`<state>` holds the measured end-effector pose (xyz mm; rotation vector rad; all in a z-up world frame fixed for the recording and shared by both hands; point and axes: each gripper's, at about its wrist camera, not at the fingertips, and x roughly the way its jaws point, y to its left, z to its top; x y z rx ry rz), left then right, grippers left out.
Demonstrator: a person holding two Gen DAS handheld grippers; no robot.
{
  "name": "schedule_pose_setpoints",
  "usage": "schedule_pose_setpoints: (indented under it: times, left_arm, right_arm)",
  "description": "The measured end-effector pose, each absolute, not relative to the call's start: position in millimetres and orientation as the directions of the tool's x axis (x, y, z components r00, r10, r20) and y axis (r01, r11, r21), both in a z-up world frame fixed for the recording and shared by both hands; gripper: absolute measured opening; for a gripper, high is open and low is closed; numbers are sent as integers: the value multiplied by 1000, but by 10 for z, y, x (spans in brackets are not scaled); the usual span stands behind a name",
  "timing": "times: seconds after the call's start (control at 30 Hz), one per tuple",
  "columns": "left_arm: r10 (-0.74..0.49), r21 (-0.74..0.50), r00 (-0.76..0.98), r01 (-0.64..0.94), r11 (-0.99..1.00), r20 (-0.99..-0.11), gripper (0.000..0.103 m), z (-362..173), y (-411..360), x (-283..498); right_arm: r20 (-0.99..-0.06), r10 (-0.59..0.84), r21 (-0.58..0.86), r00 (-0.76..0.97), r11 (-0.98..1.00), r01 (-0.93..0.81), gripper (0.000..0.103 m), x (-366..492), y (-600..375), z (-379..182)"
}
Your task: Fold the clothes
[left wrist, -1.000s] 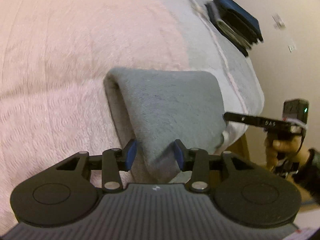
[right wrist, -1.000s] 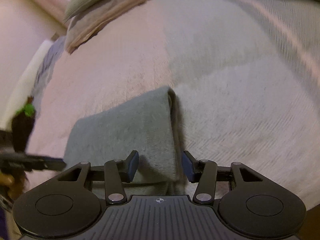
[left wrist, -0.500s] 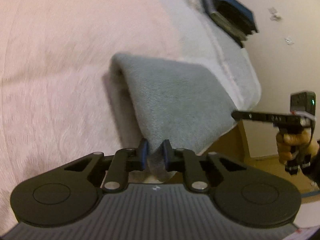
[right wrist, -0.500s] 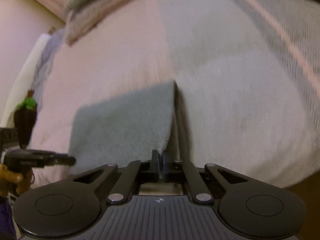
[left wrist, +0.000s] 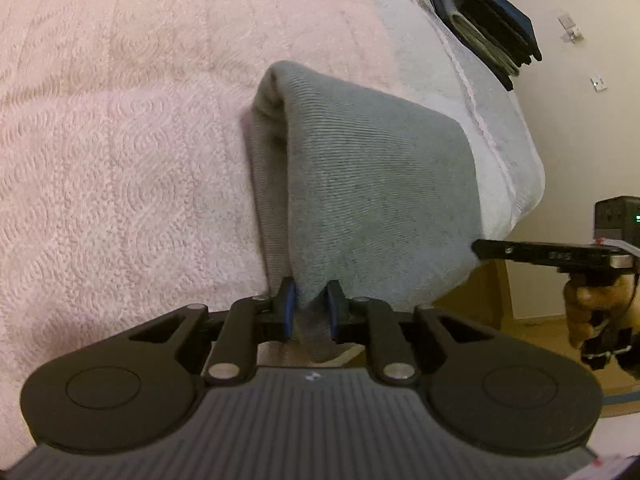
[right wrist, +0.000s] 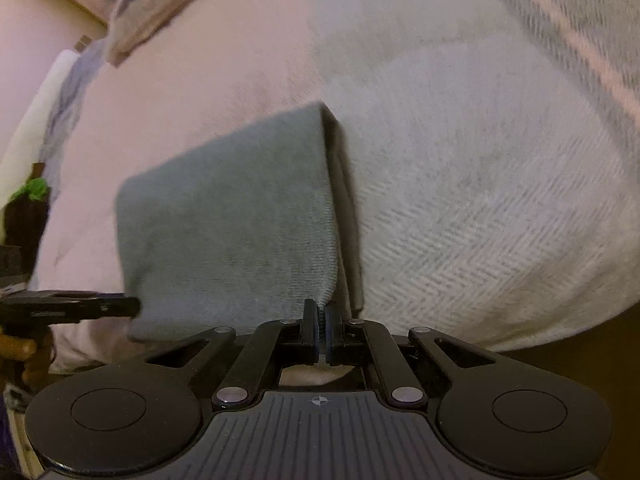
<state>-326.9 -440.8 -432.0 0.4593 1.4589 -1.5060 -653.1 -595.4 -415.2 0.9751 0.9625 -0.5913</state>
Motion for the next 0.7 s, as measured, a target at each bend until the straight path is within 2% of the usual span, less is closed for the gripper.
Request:
schedule_pose_setpoints:
  times: [0.03,0.1,0.17,0.3,0.4,0.53,0.6,0.7]
  left_arm:
    - [-360,-546,-465,821,165,-809,23,-4312,-4400,-3261]
    - [-352,-534,-458,831,157,-816,26,-4266,-4388,-3234]
    - [-348,-519,-446,842,151,-825,28,-4176,-4403,-3207]
    - [-354,-474,-408,872,123,-842,24,-3906,-4474,-3202]
    - [-402,-468,-389,876,119,-829,24,-3713,-4508,-3164]
    - [-491,-478,-370,871,111,-788,24,-3614,-4838,-3197]
    - [-511,-478,-360,871,116,-780,24,-3696,-5068,-3215]
    - [-474,-463,-354,876,133,-806,23,-3960,-5263,-3180]
  right_arm:
    - [-887,-9,404,462,470,785,0,-6511,-5965,-4140]
    - [-897,-15,375,443,508,776,1,-6459,-5981,-4040]
    - [-910,-52,315,412,561,766,9,-6382,-5982,-3888]
    - [-898,-156,191,411,705,684,33,-6136,-6019,-3509]
    - [-870,-130,206,476,780,591,35,-5828,-6111,-3401]
    - [-859,-23,274,511,822,499,35,-5438,-6276,-3634]
    - [-878,7,274,478,827,490,35,-5330,-6379,-3871]
    - [-883,41,297,468,821,488,34,-5293,-6486,-4112]
